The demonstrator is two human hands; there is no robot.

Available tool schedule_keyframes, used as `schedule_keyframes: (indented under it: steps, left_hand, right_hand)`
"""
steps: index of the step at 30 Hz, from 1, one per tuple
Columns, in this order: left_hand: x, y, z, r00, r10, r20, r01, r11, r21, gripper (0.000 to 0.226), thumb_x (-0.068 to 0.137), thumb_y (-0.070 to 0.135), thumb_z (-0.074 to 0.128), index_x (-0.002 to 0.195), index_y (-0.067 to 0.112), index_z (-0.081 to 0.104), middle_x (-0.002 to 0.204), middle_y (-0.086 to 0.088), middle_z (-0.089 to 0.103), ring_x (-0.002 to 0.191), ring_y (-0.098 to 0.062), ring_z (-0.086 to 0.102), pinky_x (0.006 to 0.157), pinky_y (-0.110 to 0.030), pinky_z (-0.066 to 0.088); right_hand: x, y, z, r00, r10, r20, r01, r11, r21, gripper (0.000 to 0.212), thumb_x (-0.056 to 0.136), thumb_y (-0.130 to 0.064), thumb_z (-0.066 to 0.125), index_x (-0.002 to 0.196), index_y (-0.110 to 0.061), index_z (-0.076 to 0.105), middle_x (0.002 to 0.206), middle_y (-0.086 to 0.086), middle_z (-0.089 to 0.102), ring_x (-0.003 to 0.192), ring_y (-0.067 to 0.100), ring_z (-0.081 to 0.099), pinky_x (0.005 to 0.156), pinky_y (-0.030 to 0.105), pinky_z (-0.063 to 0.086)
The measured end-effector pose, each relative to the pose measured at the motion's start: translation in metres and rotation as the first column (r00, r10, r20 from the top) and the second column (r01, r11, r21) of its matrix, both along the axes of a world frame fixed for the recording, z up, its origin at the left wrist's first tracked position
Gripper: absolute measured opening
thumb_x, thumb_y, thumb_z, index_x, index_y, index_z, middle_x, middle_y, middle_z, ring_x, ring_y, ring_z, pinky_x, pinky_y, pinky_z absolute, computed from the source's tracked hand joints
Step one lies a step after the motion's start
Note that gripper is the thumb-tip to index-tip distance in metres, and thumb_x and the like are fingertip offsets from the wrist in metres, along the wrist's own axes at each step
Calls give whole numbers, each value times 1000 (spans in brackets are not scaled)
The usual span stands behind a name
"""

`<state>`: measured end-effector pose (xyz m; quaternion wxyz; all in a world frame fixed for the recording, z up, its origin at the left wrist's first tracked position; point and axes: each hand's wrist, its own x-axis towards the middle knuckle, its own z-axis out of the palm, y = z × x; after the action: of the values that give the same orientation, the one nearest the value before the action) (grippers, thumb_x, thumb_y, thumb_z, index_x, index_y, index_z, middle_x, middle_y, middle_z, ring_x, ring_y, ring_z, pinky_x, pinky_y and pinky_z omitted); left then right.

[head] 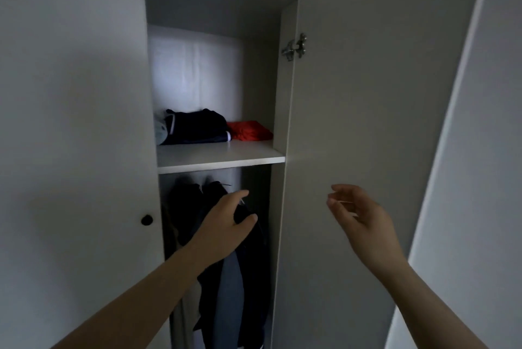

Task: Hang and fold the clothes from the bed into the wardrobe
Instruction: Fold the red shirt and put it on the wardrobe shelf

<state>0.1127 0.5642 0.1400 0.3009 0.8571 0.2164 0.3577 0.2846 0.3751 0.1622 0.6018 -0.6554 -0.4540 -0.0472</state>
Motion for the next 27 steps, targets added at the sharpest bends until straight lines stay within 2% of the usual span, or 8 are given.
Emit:
schedule_keyframes:
  steps: [2, 5, 8, 11, 14, 19, 23, 27]
  left_hand:
    - [24, -24, -4, 999, -30, -18, 30, 1000, 1, 55, 92, 32, 58, 142, 22, 37, 142, 6, 40, 125, -1, 37, 103, -16, 30]
    - [61, -62, -10, 995, -93, -36, 93, 996, 7, 54, 92, 34, 57, 142, 26, 36, 142, 11, 37, 115, 13, 35, 96, -6, 29]
    - [82, -82, -13, 994, -106, -41, 105, 994, -16, 54, 92, 34, 57, 142, 26, 36, 141, 10, 38, 121, 4, 34, 101, -18, 31]
    - [101, -97, -14, 993, -113, -30, 112, 993, -22, 52, 92, 30, 58, 140, 24, 40, 136, 12, 41, 121, 3, 36, 97, -11, 28]
    - [108, -104, -16, 994, -105, -9, 105, 994, -36, 49, 91, 29, 60, 137, 25, 43, 130, 17, 43, 120, 2, 40, 82, 5, 28]
    - [97, -94, -22, 997, -72, -20, 72, 997, -26, 52, 91, 31, 60, 139, 26, 41, 134, 16, 40, 124, -2, 39, 97, -13, 31]
    - [85, -84, -27, 999, -29, 14, 29, 998, -49, 49, 91, 24, 61, 137, 21, 44, 133, 11, 43, 122, -5, 41, 99, -19, 32]
    - [67, -68, -29, 999, -9, 49, 12, 997, -75, 48, 90, 24, 62, 135, 22, 46, 132, 12, 46, 121, -5, 45, 98, -18, 34]
  right_hand:
    - [18, -28, -3, 999, -43, 4, 43, 999, 9, 17, 91, -27, 62, 107, -31, 63, 94, -16, 69, 84, -6, 64, 66, 3, 45]
    - [49, -67, -9, 988, -155, -6, 155, 986, 54, 17, 92, -24, 62, 108, -28, 63, 93, -14, 68, 82, -9, 62, 63, 1, 42]
    - [69, -80, -13, 971, -236, -43, 239, 966, 94, 27, 91, -22, 61, 117, -25, 55, 100, -12, 64, 86, -7, 60, 64, 3, 43]
    - [86, -87, -18, 963, -257, -76, 262, 963, 66, 44, 91, -21, 62, 132, -21, 45, 116, -7, 51, 100, 7, 54, 80, 19, 44]
    - [90, -85, -22, 989, -121, -80, 123, 992, 22, 16, 93, -19, 61, 104, -29, 55, 98, -17, 61, 89, 0, 60, 74, 14, 46]
    - [82, -83, -31, 993, -75, -86, 81, 995, 60, 14, 94, -22, 58, 95, -35, 53, 89, -21, 65, 88, -12, 59, 65, 1, 44]
    - [62, -72, -33, 998, -65, 7, 64, 994, 93, 9, 94, -27, 57, 88, -32, 52, 86, -17, 62, 85, -1, 63, 63, 9, 49]
    - [37, -50, -42, 998, -7, 68, 0, 995, 95, 7, 93, -34, 58, 91, -28, 56, 88, -9, 65, 86, 12, 65, 69, 31, 57]
